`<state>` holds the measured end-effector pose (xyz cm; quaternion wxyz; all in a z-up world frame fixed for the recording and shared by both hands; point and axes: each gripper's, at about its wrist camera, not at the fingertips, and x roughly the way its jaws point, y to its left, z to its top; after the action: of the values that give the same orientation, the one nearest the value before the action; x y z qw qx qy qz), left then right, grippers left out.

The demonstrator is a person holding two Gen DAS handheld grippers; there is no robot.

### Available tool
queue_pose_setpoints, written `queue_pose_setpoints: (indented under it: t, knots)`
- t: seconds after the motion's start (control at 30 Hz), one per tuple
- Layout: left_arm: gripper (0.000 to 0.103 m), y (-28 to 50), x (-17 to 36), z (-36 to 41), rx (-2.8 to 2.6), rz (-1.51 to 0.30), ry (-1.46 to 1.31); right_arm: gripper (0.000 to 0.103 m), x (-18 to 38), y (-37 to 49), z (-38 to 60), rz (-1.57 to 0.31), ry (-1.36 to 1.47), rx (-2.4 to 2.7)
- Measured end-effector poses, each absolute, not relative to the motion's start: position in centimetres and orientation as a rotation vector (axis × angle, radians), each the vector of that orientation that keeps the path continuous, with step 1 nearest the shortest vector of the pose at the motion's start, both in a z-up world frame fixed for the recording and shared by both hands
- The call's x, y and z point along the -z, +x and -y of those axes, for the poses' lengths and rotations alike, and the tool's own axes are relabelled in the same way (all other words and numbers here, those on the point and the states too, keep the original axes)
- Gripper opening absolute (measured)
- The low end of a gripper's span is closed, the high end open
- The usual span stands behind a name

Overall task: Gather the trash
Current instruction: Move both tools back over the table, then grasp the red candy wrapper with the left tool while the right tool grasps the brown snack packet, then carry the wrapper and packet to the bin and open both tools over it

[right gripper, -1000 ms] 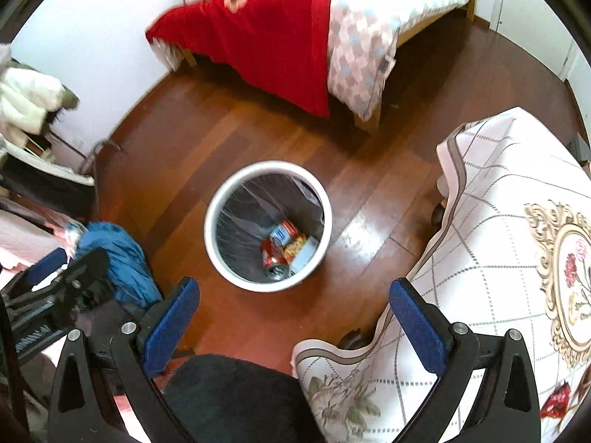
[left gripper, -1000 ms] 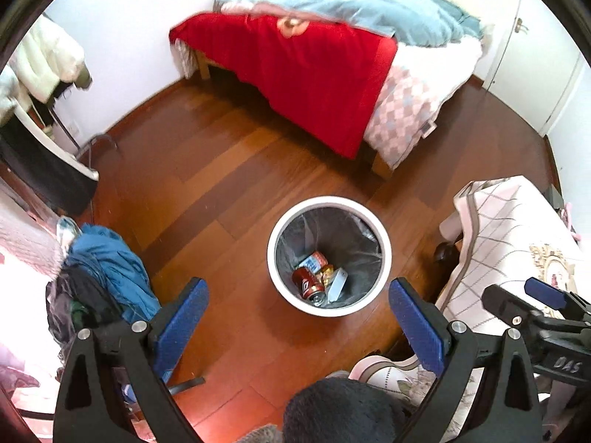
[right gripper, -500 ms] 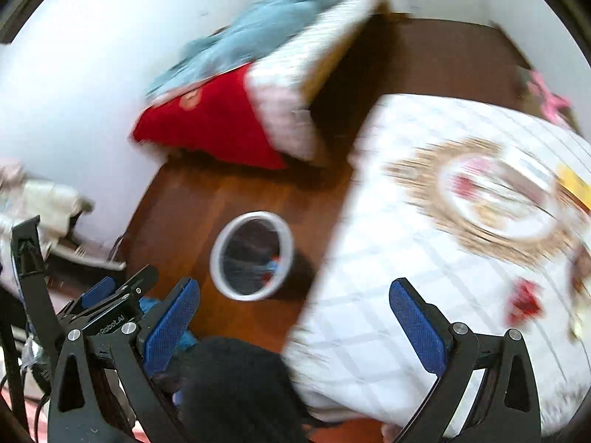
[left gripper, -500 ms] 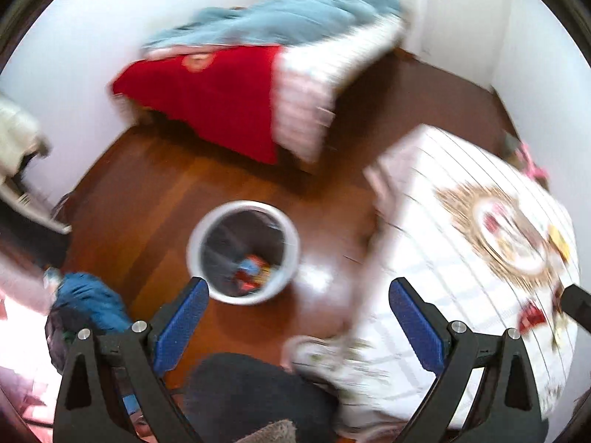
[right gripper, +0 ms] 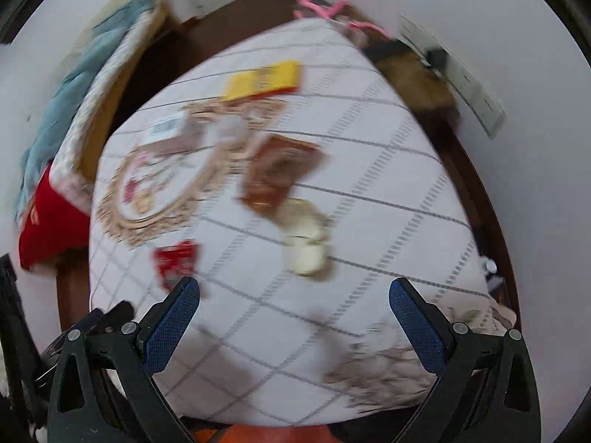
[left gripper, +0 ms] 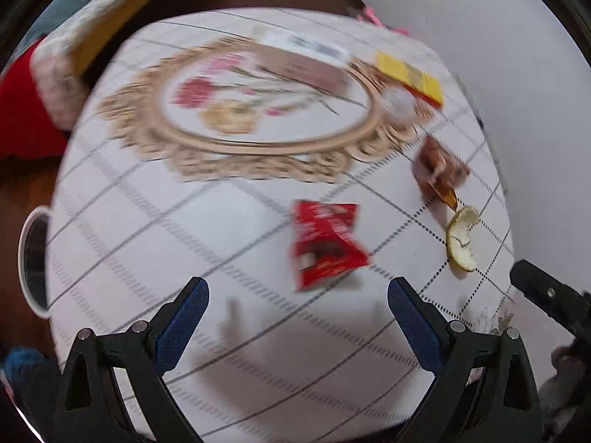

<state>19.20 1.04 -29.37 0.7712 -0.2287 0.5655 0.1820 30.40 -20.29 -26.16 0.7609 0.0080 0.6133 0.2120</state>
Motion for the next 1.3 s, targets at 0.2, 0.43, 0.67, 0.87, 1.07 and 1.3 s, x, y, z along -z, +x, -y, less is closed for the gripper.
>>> queue_pose_setpoints:
  t: [0.2,0.43,0.67,0.87,1.07,1.3]
  knots:
    - [0.030,22.0,31.3,-1.1,-0.448,-1.248,-0.442,0.103,28.0,32.0,21.3,-1.353,0.081,-0.459]
    - [0.030,21.6,30.1,-4.4,-0.578,-1.188,-0.372,0.103,28.1,34.2,17.9,-1.333,0.129,-0.508]
    - [0.030,21.4,30.2,-6.8,-0.620,-1.182,-0.359,0.103,28.7,36.4,12.0,-1.323,0.071,-0.505]
    - [0.030,21.2,29.5,-7.2,-0.635,-1.164,-0.334,0.090,30.7,37.4,9.9,-1.375,0.059,-0.465]
    - [0.030,20.9,28.7,-7.4,-0.641,-1.148,-0.317,0.046,30.8,37.2,9.6,-1.348,0.033,-0.474]
    - [0.030,19.4,26.8,-7.2,-0.646,-1.111,-0.295,0.030,28.8,34.8,9.7,-1.273,-0.017,-0.545]
